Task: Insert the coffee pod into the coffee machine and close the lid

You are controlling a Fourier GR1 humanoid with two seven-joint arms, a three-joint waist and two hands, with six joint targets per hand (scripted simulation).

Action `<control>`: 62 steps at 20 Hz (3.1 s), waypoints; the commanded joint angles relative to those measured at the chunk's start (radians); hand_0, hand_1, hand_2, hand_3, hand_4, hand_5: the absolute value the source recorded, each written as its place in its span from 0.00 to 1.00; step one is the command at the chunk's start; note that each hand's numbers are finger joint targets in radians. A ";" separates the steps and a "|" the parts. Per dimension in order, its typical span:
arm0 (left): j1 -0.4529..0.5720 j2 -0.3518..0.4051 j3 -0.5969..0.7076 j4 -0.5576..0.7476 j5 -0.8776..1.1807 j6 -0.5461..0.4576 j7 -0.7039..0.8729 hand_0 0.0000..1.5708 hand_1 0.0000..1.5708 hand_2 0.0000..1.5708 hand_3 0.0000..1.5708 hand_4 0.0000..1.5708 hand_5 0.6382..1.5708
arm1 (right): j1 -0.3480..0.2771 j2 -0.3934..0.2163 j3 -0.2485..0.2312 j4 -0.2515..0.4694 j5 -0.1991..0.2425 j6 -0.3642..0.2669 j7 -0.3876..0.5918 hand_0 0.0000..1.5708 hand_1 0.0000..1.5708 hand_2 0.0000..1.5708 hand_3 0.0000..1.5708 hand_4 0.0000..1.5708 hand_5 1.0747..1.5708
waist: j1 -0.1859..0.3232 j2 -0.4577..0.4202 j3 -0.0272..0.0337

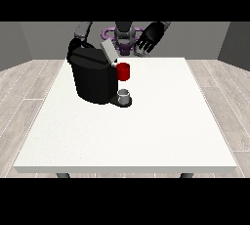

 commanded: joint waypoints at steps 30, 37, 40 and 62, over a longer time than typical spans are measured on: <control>-0.299 0.082 0.102 0.103 -0.014 0.020 0.051 0.77 0.77 0.80 0.78 0.27 1.00 | -0.194 0.002 -0.010 -0.057 0.017 -0.044 0.007 0.00 0.00 0.00 0.00 0.11 1.00 | -0.131 0.276 0.0000; -0.270 0.087 0.094 0.118 -0.041 0.065 0.036 0.74 0.74 0.78 0.76 0.27 1.00 | -0.189 -0.057 -0.015 -0.081 0.006 0.016 0.047 0.00 0.00 0.00 0.00 0.07 1.00 | -0.168 0.268 -0.0003; -0.240 0.108 0.097 0.119 -0.033 0.039 -0.008 0.77 0.77 0.80 0.76 0.27 1.00 | -0.125 -0.019 -0.005 -0.077 0.000 0.002 0.026 0.00 0.00 0.00 0.00 0.00 1.00 | -0.152 0.246 -0.0003; -0.263 0.167 0.028 0.103 -0.149 0.101 -0.062 0.75 0.75 0.74 0.65 0.00 1.00 | -0.148 -0.045 -0.046 -0.053 -0.011 -0.008 -0.002 0.00 0.00 0.00 0.00 0.00 1.00 | -0.141 0.275 0.0002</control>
